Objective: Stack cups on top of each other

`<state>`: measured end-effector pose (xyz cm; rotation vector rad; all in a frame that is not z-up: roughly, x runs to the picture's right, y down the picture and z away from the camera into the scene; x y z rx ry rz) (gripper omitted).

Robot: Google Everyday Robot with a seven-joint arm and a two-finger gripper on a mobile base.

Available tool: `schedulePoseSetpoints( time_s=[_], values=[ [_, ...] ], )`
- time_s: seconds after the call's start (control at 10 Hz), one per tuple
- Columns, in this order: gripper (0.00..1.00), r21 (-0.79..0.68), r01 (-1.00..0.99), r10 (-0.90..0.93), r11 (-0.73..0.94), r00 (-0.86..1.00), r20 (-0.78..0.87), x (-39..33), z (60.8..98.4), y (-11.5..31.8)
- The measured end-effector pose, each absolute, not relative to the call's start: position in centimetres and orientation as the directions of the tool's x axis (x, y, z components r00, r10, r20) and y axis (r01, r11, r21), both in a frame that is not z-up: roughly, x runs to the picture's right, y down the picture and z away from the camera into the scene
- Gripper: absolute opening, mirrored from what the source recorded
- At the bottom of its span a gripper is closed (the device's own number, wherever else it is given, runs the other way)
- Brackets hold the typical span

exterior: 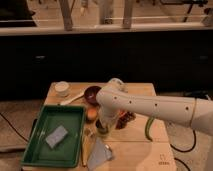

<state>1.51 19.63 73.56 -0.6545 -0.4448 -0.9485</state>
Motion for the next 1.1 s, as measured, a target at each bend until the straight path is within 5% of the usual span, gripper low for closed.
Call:
schedulePoseSetpoints(
  time_s=[0.7,1.1],
  values=[
    [0.43,-0.305,0.856,-0.603,0.416,0.512,0.612,1.5,73.2,18.7],
    [0.76,-0.289,0.865,-0.619,0.411,0.498,0.607,1.2,72.1,17.7]
  ],
)
